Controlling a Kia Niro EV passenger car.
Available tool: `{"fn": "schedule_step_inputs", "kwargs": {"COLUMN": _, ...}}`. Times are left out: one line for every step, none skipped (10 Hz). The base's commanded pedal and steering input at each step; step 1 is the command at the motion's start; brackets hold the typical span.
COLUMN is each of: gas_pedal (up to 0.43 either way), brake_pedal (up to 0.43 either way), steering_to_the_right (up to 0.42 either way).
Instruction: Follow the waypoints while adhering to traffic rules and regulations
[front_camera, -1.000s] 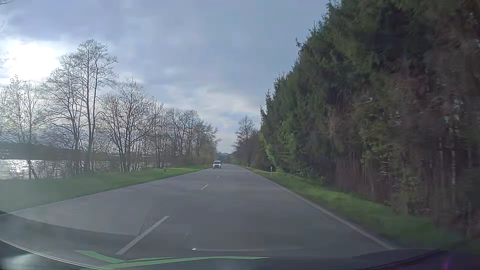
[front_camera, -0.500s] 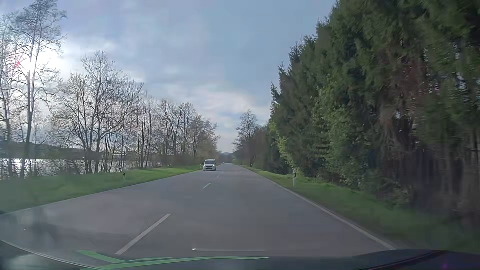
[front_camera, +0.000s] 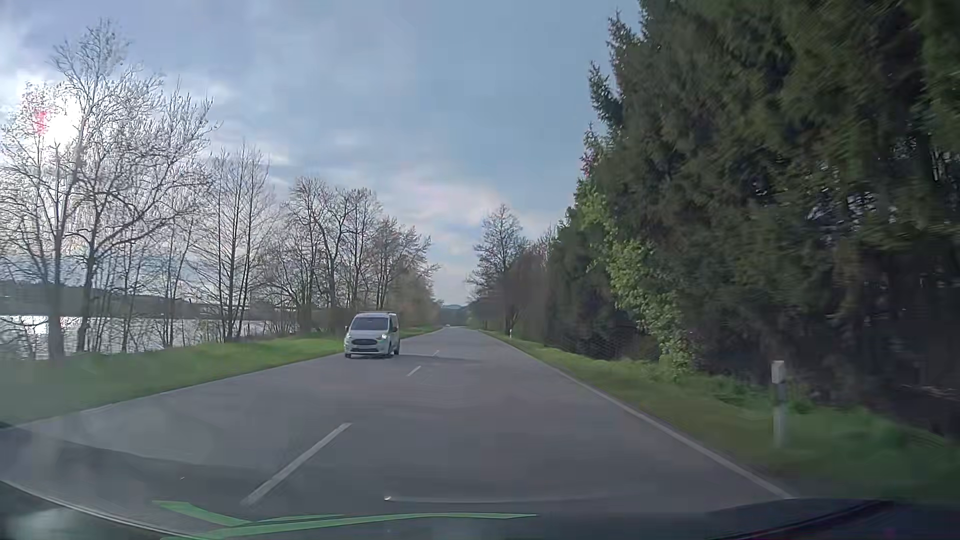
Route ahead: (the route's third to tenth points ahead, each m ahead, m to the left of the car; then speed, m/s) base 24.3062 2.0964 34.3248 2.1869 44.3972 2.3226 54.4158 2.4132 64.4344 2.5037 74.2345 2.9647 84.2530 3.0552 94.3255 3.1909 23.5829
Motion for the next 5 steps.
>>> {"fn": "schedule_step_inputs", "kwargs": {"gas_pedal": 0.268, "brake_pedal": 0.000, "steering_to_the_right": -0.001}}
{"fn": "schedule_step_inputs", "kwargs": {"gas_pedal": 0.268, "brake_pedal": 0.000, "steering_to_the_right": -0.001}}
{"fn": "schedule_step_inputs", "kwargs": {"gas_pedal": 0.268, "brake_pedal": 0.000, "steering_to_the_right": -0.001}}
{"fn": "schedule_step_inputs", "kwargs": {"gas_pedal": 0.268, "brake_pedal": 0.000, "steering_to_the_right": 0.000}}
{"fn": "schedule_step_inputs", "kwargs": {"gas_pedal": 0.268, "brake_pedal": 0.000, "steering_to_the_right": 0.000}}
